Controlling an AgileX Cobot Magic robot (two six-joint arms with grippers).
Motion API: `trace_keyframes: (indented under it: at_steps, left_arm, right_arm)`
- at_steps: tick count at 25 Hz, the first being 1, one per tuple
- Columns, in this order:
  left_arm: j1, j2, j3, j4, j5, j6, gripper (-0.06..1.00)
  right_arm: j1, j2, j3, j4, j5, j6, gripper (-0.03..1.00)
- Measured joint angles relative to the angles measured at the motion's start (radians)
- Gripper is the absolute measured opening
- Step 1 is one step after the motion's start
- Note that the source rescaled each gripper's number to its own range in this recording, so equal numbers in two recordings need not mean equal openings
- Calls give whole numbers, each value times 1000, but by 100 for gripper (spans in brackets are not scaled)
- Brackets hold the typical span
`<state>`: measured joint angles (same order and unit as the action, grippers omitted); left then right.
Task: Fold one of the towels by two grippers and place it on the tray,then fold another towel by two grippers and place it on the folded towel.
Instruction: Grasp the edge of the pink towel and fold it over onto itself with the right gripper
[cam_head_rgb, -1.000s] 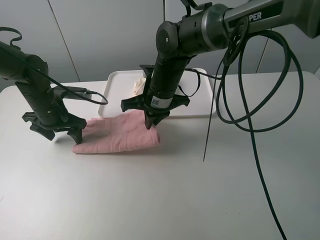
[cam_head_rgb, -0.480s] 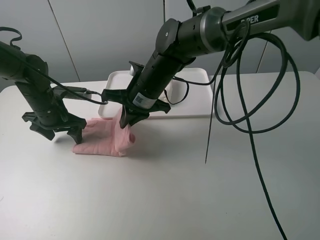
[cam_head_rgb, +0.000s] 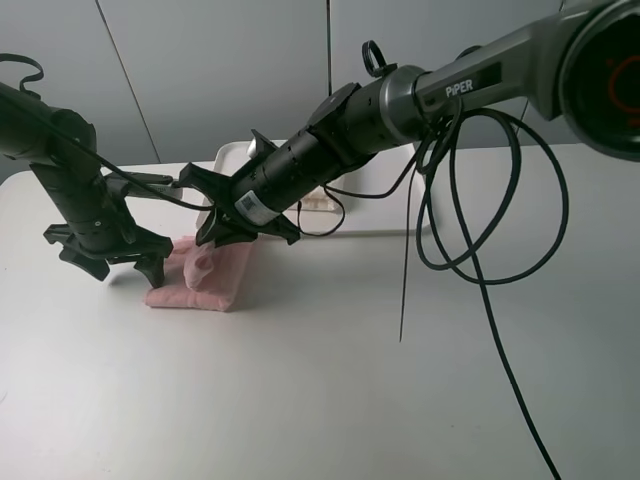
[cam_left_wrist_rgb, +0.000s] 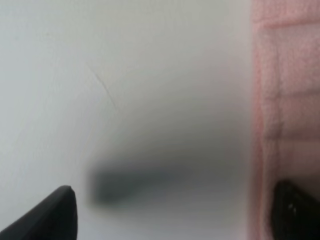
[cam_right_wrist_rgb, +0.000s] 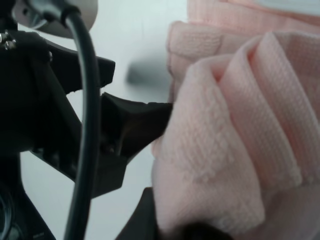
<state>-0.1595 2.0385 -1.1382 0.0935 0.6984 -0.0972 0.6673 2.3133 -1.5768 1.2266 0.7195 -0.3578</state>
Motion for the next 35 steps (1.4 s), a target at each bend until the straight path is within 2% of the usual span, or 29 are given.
trace_keyframes:
  at_steps: [4,20,27,35]
  left_arm:
    - [0,0,0,0,0,-2,100]
    - [0,0,-1,-19,13,5,100]
    - [0,8,-98,-101,136,65,100]
    - [0,8,-237,-93,264,76,100]
  right_arm:
    - [0,31,0,73,0,-66,4]
    - [0,74,5,171,-4,-185,4]
    - [0,74,5,175,-4,-195,4]
    - [0,74,5,175,-4,-199,4]
